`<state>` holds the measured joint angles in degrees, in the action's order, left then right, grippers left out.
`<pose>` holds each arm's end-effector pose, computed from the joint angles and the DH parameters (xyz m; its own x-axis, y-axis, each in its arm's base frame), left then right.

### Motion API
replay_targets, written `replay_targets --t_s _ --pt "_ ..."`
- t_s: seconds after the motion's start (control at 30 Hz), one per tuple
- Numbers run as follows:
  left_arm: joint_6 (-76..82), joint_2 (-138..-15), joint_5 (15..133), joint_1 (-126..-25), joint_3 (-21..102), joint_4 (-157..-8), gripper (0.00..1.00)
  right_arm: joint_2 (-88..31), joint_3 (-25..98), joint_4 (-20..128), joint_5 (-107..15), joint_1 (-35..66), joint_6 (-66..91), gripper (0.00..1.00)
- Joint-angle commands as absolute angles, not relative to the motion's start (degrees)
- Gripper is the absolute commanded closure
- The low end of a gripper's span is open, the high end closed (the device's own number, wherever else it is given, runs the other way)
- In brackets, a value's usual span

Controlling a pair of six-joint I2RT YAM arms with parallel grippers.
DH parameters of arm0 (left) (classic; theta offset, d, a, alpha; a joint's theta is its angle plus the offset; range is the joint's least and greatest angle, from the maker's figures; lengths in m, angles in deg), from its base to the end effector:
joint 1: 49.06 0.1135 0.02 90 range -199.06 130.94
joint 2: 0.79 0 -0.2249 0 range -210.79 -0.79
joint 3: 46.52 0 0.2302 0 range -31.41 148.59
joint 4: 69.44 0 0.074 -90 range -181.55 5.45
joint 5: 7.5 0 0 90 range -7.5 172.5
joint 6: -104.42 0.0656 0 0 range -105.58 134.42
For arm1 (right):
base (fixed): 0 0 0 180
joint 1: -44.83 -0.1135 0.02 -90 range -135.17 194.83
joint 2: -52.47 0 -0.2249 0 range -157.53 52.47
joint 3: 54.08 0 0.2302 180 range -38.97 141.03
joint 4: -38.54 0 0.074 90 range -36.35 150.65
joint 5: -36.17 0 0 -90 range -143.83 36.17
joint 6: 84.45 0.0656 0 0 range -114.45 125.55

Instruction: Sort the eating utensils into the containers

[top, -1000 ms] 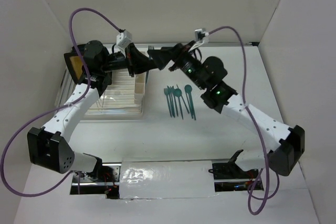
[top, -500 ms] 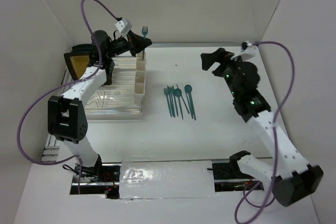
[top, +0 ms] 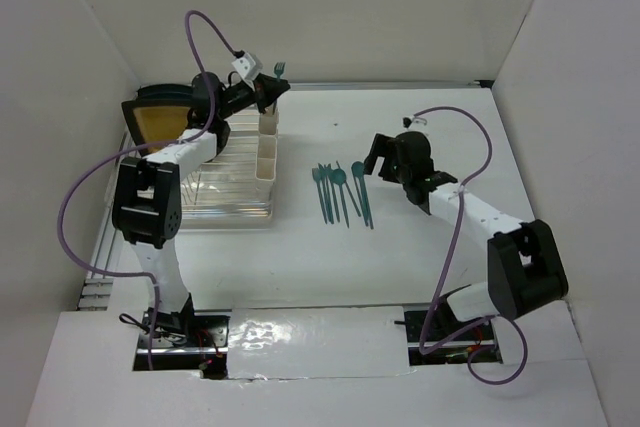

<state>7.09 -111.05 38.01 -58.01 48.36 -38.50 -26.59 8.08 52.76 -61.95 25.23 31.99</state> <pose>0.4237 -0.1133 0.2958 0.1636 -0.1179 -0.9795 0.8053 0.5894 0.0635 0.3013 0.0974 0.1956 -0.5331 0.2781 -0.7990 0.0214 0.9486 0.3158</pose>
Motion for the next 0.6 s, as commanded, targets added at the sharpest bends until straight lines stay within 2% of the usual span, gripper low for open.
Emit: replay_targets --t_s 0.0,0.03,0.07,0.13,0.23,0.27,0.3,0.37,0.5,0.57 --pt "10.73 -112.06 38.47 -57.23 50.78 -32.25 0.91 -29.78 10.16 49.25 -65.25 23.47 30.34 0.03" --pt "10.47 -112.32 39.08 -57.06 49.38 -30.6 0.79 -30.31 10.16 48.64 -65.26 23.56 30.25 0.03" --pt "10.12 -112.15 39.0 -56.97 48.49 -29.28 0.71 -30.75 10.68 48.11 -65.26 23.56 30.08 0.03" --pt "9.5 -111.97 39.7 -56.7 46.13 -26.47 0.63 -32.42 11.38 48.11 -65.26 23.38 29.99 0.03" --pt "8.36 -110.92 40.14 -56.17 45.41 -27.23 0.47 -34.44 12.18 48.11 -65.26 23.12 29.81 0.03" --pt "7.92 -110.66 39.79 -55.74 45.58 -27.76 0.4 -34.8 12.18 48.11 -65.26 23.03 29.72 0.03" --pt "7.57 -109.61 39.01 -55.21 45.59 -28.38 0.28 -35.24 12.7 48.11 -65.26 23.03 29.64 0.03" --pt "6.95 -108.21 39.34 -55.12 45.67 -30.13 0.25 -36.03 12.71 47.58 -65.95 22.51 29.2 0.03" --pt "5.46 -104.42 44.6 -54.95 45.32 -36.28 0.07 -40.59 16.48 49.77 -67.27 22.42 27.79 0.05" --pt "5.72 -100.65 44.62 -54.68 45.23 -39.62 0.05 -42.96 17.81 49.78 -67.81 21.71 27.09 0.06"
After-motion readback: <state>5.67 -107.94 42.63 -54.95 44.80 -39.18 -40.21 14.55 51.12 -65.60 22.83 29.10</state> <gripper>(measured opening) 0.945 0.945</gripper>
